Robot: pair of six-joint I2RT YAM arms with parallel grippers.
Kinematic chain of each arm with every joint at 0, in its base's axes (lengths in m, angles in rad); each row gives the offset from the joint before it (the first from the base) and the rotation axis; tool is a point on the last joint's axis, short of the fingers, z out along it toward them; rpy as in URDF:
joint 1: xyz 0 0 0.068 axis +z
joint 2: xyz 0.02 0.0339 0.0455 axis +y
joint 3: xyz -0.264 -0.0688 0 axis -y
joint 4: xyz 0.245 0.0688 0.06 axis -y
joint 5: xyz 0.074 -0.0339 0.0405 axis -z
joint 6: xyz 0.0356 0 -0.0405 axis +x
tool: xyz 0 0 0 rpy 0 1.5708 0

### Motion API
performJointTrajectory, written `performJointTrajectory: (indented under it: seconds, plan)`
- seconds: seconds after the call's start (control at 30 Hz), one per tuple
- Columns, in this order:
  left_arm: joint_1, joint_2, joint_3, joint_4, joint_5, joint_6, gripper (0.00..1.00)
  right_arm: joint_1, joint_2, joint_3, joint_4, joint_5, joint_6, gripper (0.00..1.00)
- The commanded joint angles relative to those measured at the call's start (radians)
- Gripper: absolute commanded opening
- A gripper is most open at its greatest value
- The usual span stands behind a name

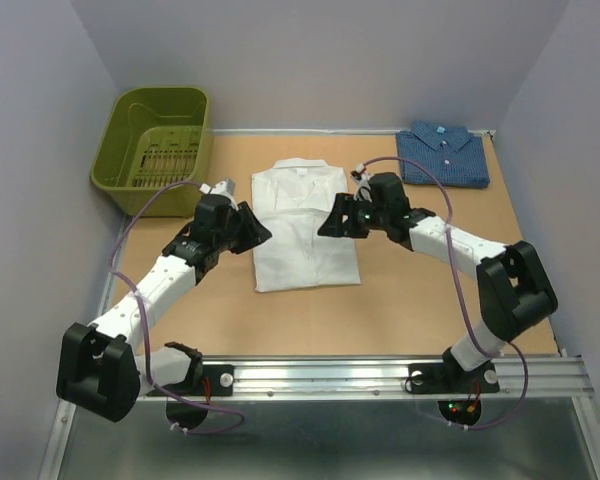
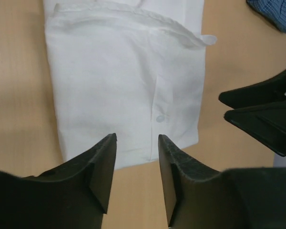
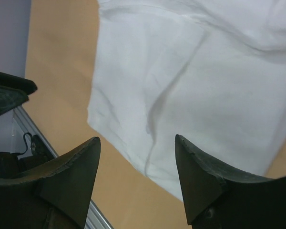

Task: Fold and stack the long sleeve shirts
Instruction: Fold the shirt

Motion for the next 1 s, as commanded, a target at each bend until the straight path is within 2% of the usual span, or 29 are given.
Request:
performJointTrajectory:
  seconds: [0.0,0.13,0.23,0.37,0.5,0.67,0.97]
  plan:
    - [-0.042,0.039,-0.019,0.114,0.086,-0.053,0.45,0.092,0.098,0.111,0.152,-0.035,0.059,0.69]
    - [-0.054,0.135,-0.073,0.199,0.108,-0.098,0.21,0.142,0.201,0.158,0.263,-0.05,0.125,0.69]
    - [-0.053,0.218,-0.122,0.237,0.109,-0.126,0.1,0.157,0.299,0.172,0.329,-0.085,0.16,0.68]
    - [-0.053,0.29,-0.177,0.288,0.135,-0.144,0.08,0.159,0.353,0.162,0.405,-0.098,0.165,0.68]
    - [-0.053,0.347,-0.195,0.299,0.158,-0.13,0.08,0.154,0.399,0.171,0.416,-0.027,0.116,0.68]
    - [-0.051,0.39,-0.209,0.299,0.164,-0.109,0.08,0.07,0.459,0.18,0.45,-0.027,0.116,0.68]
    - [-0.05,0.406,-0.212,0.289,0.183,-0.084,0.07,-0.099,0.586,0.29,0.533,-0.164,0.136,0.68]
